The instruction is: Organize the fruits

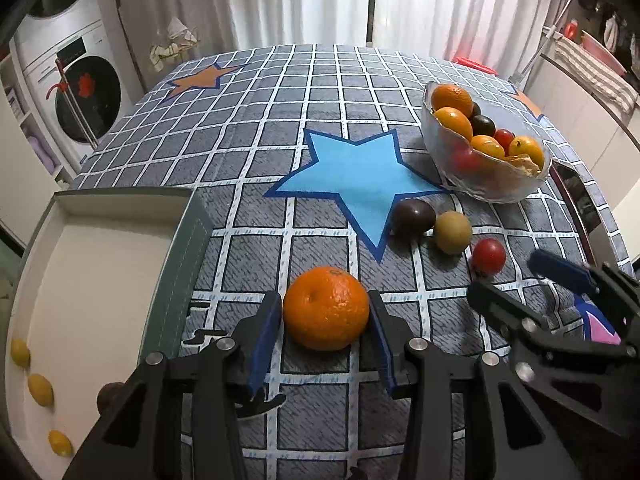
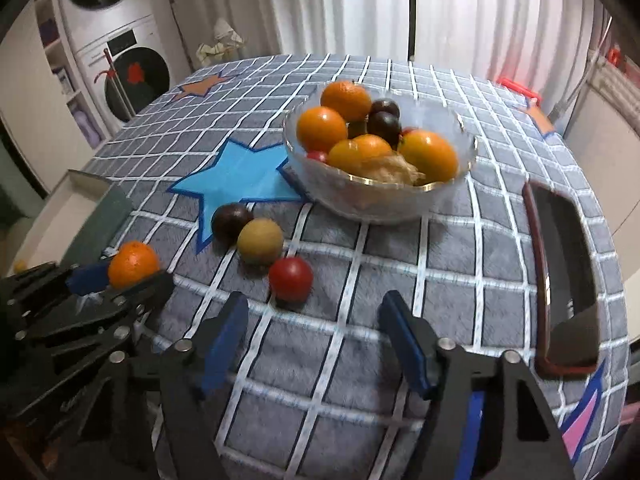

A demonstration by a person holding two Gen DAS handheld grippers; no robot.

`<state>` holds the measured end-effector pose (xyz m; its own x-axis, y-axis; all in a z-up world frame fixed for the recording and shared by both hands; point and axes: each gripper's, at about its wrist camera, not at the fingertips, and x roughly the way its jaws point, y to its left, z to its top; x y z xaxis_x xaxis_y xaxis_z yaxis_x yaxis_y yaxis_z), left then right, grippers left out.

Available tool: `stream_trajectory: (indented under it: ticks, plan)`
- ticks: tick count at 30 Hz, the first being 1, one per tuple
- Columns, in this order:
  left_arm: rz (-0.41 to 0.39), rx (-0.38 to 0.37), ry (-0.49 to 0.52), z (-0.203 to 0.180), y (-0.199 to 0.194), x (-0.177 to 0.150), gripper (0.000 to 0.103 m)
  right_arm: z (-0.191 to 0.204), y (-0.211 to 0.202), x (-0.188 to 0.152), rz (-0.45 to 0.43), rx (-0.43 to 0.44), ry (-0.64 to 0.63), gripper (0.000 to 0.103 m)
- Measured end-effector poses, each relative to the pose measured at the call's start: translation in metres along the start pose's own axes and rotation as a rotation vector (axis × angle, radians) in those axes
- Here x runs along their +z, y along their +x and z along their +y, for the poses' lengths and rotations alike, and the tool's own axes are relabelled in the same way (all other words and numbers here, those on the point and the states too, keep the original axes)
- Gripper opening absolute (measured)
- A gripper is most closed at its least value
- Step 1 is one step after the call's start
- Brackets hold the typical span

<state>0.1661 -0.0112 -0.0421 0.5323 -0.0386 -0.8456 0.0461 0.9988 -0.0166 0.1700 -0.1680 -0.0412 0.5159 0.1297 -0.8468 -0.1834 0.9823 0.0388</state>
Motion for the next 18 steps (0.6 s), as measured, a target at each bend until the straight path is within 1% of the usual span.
stream_trajectory:
  ticks: [2, 4, 6, 12, 15, 18]
  plan:
    - [-0.005, 0.000, 0.001, 0.000, 0.000, 0.000, 0.044, 0.003, 0.003, 0.003, -0.003, -0.005, -0.007, 0.060]
    - [-0.007, 0.005, -0.002, 0.000, 0.000, 0.000, 0.044, 0.006, 0.003, 0.004, -0.004, -0.010, -0.019, 0.034]
    - [-0.013, 0.009, 0.000, -0.001, 0.000, -0.001, 0.044, 0.007, 0.001, 0.003, -0.001, 0.004, -0.022, 0.025]
    - [-0.026, 0.015, 0.008, -0.004, -0.005, -0.008, 0.041, -0.003, -0.012, -0.012, 0.007, 0.022, 0.011, 0.024]
    - [-0.041, 0.036, 0.028, -0.008, -0.012, -0.018, 0.041, -0.007, -0.023, -0.026, 0.012, 0.022, 0.026, 0.024]
    - [-0.047, 0.036, 0.025, -0.008, -0.022, -0.033, 0.041, -0.012, -0.035, -0.042, 0.012, 0.025, 0.047, 0.024]
